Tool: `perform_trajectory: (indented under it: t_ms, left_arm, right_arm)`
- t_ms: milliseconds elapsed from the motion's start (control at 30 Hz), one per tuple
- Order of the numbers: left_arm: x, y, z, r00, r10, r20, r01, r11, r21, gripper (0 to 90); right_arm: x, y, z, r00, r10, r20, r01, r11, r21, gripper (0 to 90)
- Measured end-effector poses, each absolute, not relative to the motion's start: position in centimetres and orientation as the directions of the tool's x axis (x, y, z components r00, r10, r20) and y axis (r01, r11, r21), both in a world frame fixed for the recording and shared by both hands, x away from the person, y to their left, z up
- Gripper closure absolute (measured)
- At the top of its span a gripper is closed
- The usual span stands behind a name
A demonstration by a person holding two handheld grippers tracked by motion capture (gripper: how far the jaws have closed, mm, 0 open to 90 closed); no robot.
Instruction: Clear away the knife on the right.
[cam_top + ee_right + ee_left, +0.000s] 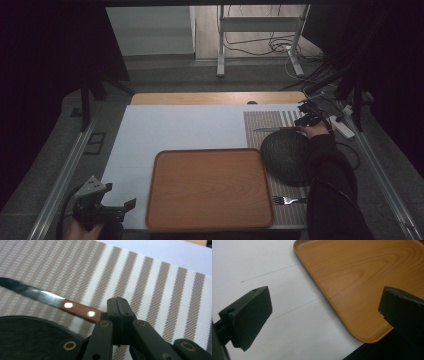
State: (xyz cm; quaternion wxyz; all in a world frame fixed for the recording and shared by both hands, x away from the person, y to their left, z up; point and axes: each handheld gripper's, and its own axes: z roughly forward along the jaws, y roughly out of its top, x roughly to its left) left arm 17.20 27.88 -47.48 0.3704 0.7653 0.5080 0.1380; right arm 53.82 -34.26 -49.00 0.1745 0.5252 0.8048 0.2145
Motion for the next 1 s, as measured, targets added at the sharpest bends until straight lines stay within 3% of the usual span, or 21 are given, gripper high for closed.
perform_trajectory:
  t_ms: [1000]
  left_arm:
    - [17.3,27.5,-47.5,0.459,0.878,-0.137,0.673,-0.243,0.698,0.0]
  right_arm:
    - [51.9,-35.9,-49.6,-0.402,0.916,-0.004,0.826,0.364,0.429,89.5]
